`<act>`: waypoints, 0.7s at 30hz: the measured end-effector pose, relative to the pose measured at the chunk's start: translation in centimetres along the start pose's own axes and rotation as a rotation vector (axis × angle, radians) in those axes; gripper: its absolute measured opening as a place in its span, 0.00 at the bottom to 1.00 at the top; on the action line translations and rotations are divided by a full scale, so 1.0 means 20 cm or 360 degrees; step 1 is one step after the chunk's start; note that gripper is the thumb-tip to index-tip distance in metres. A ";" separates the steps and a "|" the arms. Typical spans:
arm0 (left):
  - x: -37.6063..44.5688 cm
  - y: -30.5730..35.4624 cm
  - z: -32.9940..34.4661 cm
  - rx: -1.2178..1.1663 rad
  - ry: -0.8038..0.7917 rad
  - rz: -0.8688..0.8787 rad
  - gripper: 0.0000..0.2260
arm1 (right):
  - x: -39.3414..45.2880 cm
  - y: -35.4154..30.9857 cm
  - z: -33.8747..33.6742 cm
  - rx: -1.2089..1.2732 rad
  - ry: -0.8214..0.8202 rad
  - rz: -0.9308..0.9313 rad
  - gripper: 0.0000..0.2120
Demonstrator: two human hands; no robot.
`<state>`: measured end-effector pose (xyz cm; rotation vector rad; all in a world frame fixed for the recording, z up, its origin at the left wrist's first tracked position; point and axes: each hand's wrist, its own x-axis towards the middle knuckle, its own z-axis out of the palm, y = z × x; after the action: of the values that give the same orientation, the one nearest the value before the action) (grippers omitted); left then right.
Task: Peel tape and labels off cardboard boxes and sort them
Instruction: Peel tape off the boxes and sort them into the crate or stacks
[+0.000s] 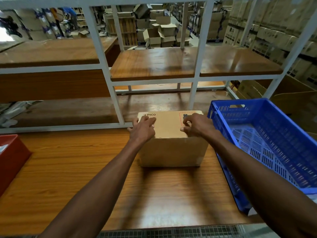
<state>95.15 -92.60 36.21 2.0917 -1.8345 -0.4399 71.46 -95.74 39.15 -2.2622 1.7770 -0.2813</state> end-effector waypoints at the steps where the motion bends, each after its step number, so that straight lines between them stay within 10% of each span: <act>1: 0.00 0.00 0.01 0.0009 -0.0023 -0.0002 0.21 | 0.00 0.00 0.00 0.0004 -0.0010 0.0018 0.18; 8: -0.02 -0.12 0.04 -0.0209 0.0083 0.0016 0.24 | -0.07 0.04 0.13 0.0389 0.0053 0.0134 0.16; 12: -0.11 -0.17 0.09 -0.1037 0.0192 -0.0454 0.37 | -0.12 0.06 0.18 0.0445 0.0075 0.0201 0.20; 21: -0.23 -0.19 0.07 -0.1521 0.0140 -0.0615 0.24 | -0.14 0.04 0.17 0.0457 0.0083 0.0388 0.21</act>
<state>97.41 -87.67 33.33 1.6836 -0.8466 -1.0438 71.12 -92.92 35.76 -1.8385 1.8779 -0.5141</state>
